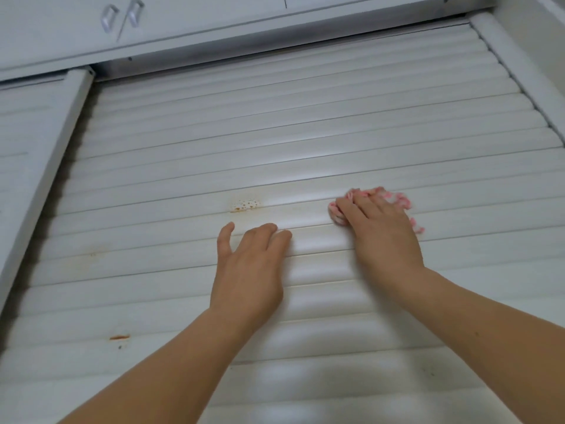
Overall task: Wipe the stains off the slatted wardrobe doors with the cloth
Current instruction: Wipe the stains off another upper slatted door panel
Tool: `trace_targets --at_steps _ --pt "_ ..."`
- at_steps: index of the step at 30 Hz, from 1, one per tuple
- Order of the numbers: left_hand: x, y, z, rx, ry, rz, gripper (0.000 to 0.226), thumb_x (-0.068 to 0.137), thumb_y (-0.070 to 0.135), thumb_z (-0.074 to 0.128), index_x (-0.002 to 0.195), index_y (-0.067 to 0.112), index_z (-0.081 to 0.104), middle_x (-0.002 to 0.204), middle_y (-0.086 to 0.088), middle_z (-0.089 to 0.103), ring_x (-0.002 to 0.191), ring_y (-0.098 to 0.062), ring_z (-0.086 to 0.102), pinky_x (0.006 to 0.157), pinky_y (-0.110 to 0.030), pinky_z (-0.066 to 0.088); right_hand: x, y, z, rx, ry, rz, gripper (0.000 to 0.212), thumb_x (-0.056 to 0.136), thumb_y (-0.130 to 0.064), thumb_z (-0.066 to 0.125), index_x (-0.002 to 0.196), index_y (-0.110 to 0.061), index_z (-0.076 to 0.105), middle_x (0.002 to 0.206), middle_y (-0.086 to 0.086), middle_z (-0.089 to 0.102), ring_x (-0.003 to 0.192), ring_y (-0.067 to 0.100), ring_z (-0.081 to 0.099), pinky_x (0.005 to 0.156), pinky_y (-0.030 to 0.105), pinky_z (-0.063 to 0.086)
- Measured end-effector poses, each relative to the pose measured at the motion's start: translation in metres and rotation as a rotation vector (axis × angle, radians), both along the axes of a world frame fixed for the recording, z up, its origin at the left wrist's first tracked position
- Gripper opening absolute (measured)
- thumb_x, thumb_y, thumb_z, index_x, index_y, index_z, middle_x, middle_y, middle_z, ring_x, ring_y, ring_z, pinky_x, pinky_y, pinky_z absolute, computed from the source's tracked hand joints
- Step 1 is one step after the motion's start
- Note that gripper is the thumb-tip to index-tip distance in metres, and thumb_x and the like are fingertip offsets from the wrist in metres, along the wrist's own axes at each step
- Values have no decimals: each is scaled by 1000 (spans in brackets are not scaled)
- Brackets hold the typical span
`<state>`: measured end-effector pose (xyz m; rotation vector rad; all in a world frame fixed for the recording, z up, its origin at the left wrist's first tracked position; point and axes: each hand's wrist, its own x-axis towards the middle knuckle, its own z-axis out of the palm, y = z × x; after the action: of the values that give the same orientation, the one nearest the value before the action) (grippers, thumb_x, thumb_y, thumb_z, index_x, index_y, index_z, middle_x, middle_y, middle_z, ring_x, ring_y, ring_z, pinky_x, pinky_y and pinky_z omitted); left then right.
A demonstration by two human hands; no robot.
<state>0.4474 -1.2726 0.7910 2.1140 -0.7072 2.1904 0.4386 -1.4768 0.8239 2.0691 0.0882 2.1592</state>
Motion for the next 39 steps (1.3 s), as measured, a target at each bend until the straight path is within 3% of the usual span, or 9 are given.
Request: trace_targets --at_steps 6,10,13,16,23,26,29,33,39 --pt "26 70 5 -11 -116 17 58 62 5 23 111 20 51 110 -5 61 96 -23 61 101 -46 19 22 77 11 56 -128 93 50 73 -6 43 121 -9 55 100 11 67 93 34 60 81 47 45" --pt "42 107 12 -55 -106 23 60 60 3 28 114 17 51 111 -7 62 98 -24 63 100 -47 18 36 119 14 39 -221 138 32 69 -1 66 100 -8 59 80 10 67 79 31 62 72 41 47" --pt "53 126 14 -69 -66 12 61 59 -3 36 114 14 56 108 -6 65 99 -25 65 100 -47 15 42 144 15 45 -271 174 38 56 0 82 87 -7 61 67 8 64 66 29 62 65 37 50" --pt "65 136 12 -42 -44 -9 63 56 -10 48 114 14 55 112 -6 65 107 -24 63 102 -46 11 47 168 17 50 -278 176 38 50 -2 86 79 -10 62 63 5 63 62 27 62 62 34 51" --pt "73 139 14 -51 -143 -108 55 56 -3 40 106 14 56 96 -1 66 96 -21 66 102 -45 15 54 211 25 94 -224 158 31 45 -10 89 65 -18 66 60 -1 62 63 25 62 65 34 51" --pt "76 139 14 -55 -183 -122 55 56 -4 41 105 14 56 94 -1 66 96 -19 66 101 -44 16 45 219 29 95 -193 108 19 62 -17 83 72 -20 68 72 0 62 77 26 60 73 37 44" --pt "78 141 15 -48 -215 -119 55 57 -2 39 107 13 56 94 -2 67 93 -19 67 100 -45 16 32 210 32 96 -60 18 13 91 -34 57 101 -28 64 104 -6 55 107 20 42 80 33 22" --pt "77 142 17 -29 -228 -112 56 58 0 36 108 13 57 96 -5 68 93 -21 67 99 -47 18 19 195 33 279 -8 65 22 93 -43 50 107 -34 64 114 -6 45 114 19 33 82 33 23" --pt "78 144 17 -20 -242 -93 57 61 3 27 107 12 59 95 -3 68 94 -20 68 98 -46 18 9 163 30 458 -42 47 17 95 -34 48 106 -34 60 113 -2 49 111 24 37 77 35 25"
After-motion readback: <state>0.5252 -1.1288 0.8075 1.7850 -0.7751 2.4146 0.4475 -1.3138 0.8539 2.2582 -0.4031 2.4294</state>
